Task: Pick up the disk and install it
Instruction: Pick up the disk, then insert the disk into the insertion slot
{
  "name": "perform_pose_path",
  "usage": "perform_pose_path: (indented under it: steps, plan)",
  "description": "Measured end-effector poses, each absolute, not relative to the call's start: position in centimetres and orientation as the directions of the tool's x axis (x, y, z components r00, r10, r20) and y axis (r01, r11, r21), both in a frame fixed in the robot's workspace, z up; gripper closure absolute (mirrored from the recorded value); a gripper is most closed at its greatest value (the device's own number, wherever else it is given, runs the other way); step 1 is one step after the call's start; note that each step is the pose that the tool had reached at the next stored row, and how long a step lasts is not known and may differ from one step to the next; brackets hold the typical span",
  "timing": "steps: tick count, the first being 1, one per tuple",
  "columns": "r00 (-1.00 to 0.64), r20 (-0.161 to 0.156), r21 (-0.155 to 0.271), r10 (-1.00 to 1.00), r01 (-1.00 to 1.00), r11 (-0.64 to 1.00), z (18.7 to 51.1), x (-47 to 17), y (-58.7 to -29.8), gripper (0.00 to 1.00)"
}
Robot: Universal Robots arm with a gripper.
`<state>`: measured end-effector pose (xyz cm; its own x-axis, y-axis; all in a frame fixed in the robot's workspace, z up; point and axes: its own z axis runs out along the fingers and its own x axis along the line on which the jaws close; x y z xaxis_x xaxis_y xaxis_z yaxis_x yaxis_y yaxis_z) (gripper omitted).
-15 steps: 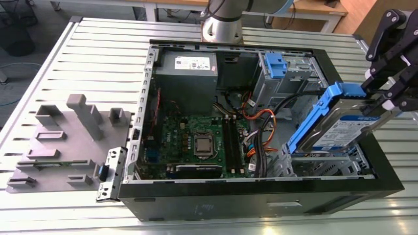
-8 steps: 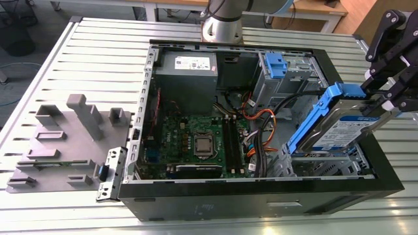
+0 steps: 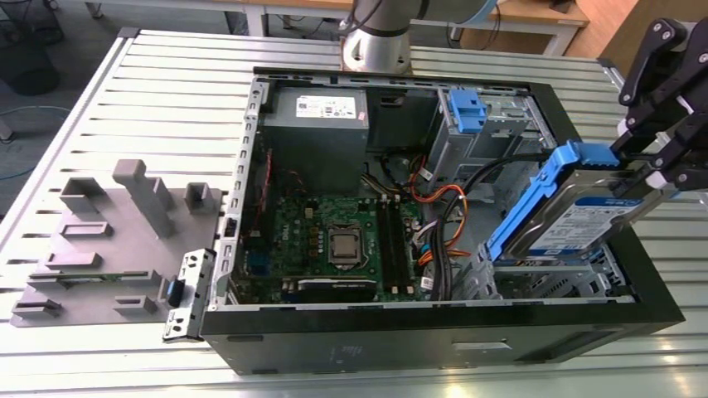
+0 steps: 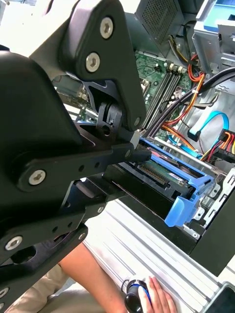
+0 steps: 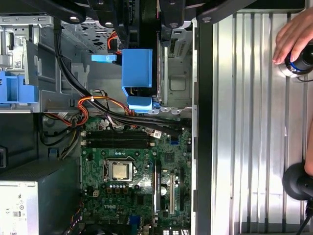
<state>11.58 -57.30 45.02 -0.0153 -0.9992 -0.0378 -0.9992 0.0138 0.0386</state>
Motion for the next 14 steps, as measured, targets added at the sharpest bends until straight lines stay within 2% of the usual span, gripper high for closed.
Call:
perform_pose_path:
  steps: [14]
  plan:
    - [-0.015,-0.038,0.039,-0.999,-0.999,0.014,42.6,11.6,-57.3,0.65]
